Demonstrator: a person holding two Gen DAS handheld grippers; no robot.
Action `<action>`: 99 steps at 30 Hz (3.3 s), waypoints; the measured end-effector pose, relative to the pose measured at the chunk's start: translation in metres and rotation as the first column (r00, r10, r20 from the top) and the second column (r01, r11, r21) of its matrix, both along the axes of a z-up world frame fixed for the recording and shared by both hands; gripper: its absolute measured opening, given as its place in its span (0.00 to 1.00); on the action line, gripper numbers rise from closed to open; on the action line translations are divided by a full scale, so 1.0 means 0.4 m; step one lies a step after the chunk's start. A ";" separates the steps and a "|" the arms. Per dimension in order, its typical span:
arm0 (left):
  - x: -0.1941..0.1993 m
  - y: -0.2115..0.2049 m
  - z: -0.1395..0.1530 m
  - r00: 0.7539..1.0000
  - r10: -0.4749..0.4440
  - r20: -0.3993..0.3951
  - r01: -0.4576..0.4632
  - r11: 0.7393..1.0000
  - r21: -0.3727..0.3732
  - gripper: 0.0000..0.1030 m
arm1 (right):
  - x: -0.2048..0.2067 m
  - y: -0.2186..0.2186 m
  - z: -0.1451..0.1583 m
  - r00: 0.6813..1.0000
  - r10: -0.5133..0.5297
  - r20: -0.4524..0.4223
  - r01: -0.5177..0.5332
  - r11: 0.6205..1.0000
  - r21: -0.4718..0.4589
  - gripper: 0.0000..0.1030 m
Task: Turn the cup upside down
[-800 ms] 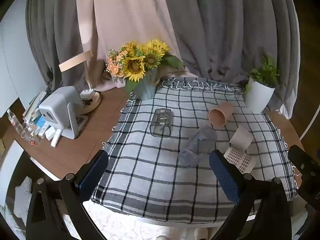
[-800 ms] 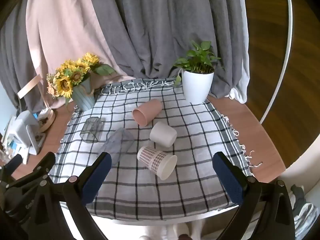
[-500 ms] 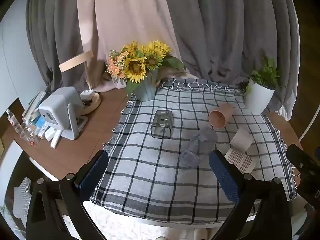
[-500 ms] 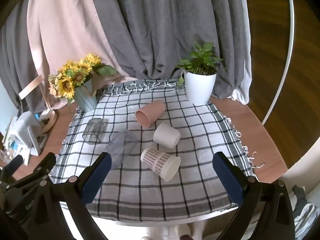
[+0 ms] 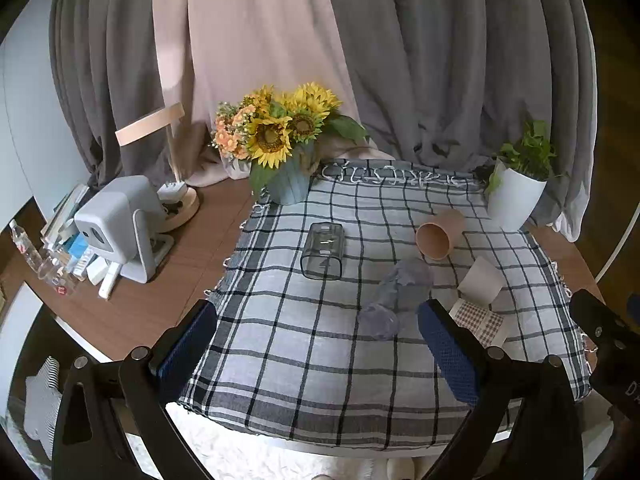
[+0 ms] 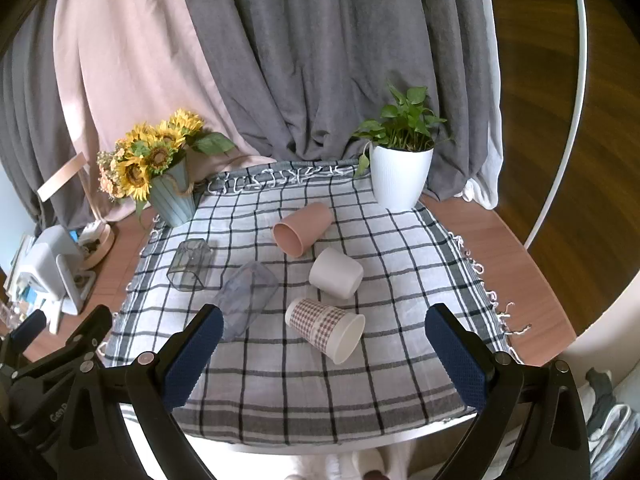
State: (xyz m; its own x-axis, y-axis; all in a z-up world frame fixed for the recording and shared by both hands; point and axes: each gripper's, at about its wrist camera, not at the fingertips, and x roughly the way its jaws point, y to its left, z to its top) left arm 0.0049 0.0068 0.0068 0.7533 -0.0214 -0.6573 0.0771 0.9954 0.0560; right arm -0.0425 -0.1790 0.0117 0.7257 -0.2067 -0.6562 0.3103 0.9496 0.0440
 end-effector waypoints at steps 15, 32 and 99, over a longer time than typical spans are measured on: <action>-0.009 -0.012 -0.011 1.000 0.000 0.001 0.000 1.000 -0.001 1.00 | -0.002 -0.001 -0.002 1.000 0.000 -0.002 0.000 1.000 0.003 0.99; -0.013 -0.006 -0.018 1.000 0.000 -0.004 0.000 1.000 -0.005 1.00 | -0.003 -0.003 -0.010 1.000 0.001 -0.003 -0.001 1.000 0.006 0.99; 0.171 -0.292 -0.251 0.853 0.402 -0.332 -0.407 0.912 0.057 1.00 | 0.439 -0.226 -0.288 0.761 0.500 -0.414 -0.470 0.864 0.179 0.91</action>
